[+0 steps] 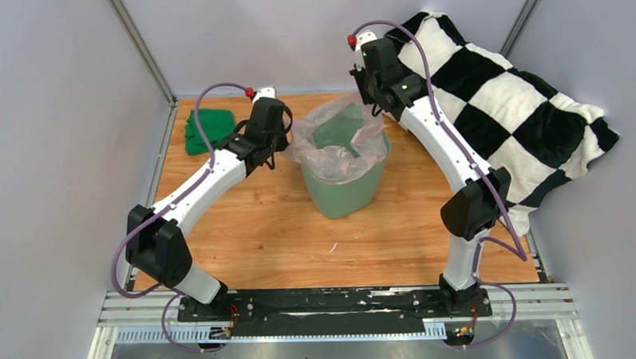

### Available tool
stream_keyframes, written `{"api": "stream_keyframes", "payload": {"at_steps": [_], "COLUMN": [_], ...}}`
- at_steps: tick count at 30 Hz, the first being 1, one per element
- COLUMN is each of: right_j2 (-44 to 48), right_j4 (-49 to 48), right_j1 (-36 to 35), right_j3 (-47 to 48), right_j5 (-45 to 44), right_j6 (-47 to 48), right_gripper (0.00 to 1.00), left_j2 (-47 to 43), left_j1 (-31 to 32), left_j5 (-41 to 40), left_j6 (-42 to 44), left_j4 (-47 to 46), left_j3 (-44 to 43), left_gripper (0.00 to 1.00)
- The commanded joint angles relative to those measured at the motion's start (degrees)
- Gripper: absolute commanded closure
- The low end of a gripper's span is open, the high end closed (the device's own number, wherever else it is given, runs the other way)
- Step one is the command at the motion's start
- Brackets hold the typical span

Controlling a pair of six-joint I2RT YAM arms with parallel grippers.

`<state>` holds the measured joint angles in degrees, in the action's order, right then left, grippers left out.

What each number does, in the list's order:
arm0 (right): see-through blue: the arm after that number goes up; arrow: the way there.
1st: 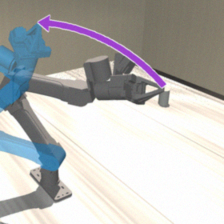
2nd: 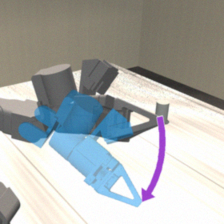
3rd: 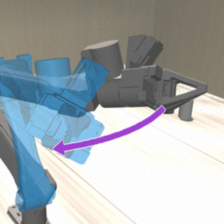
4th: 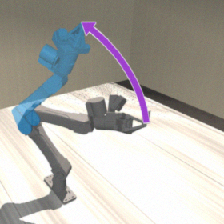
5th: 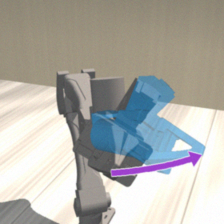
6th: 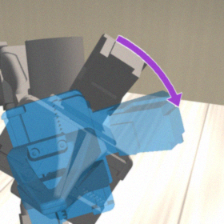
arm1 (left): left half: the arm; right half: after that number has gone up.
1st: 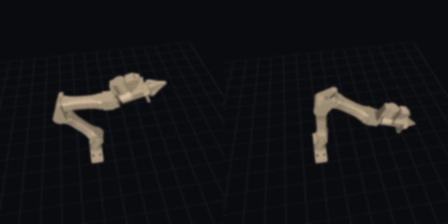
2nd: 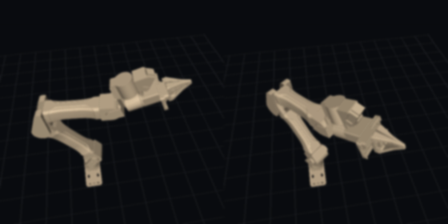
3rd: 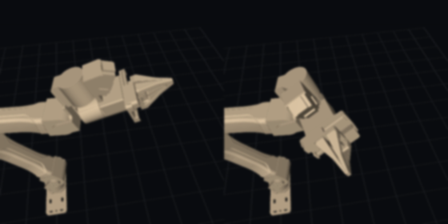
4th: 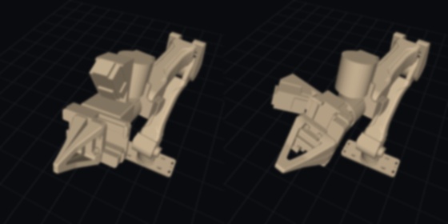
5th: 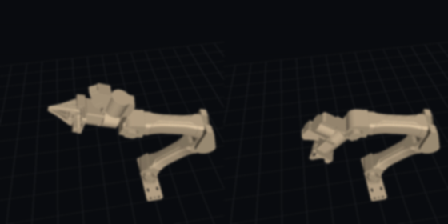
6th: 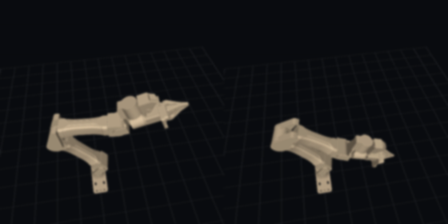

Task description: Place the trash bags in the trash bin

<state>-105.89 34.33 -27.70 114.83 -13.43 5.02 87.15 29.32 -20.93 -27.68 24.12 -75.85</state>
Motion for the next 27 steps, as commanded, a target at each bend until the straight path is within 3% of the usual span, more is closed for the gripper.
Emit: {"api": "stream_keyframes", "payload": {"at_steps": [1,17,27], "right_j2": [-3.4,-8.4,-5.1], "right_j4": [2.9,8.3,10.6], "right_j1": [1.7,2.8,2.8], "right_j3": [4.9,7.9,6.1], "right_j5": [0.1,-0.8,0.1], "right_j6": [-3.0,-6.9,-8.4], "right_gripper": [0.96,0.85,0.75], "left_j2": [2.4,4.7,2.9], "left_j1": [-0.8,-0.9,-0.9], "left_j5": [-2.6,1.1,3.6], "left_j6": [-2.0,-3.7,-5.2], "left_j4": [1.5,0.1,-1.3], "left_j3": [-1.0,4.0,7.8], "left_gripper": [1.0,1.0,1.0]}}
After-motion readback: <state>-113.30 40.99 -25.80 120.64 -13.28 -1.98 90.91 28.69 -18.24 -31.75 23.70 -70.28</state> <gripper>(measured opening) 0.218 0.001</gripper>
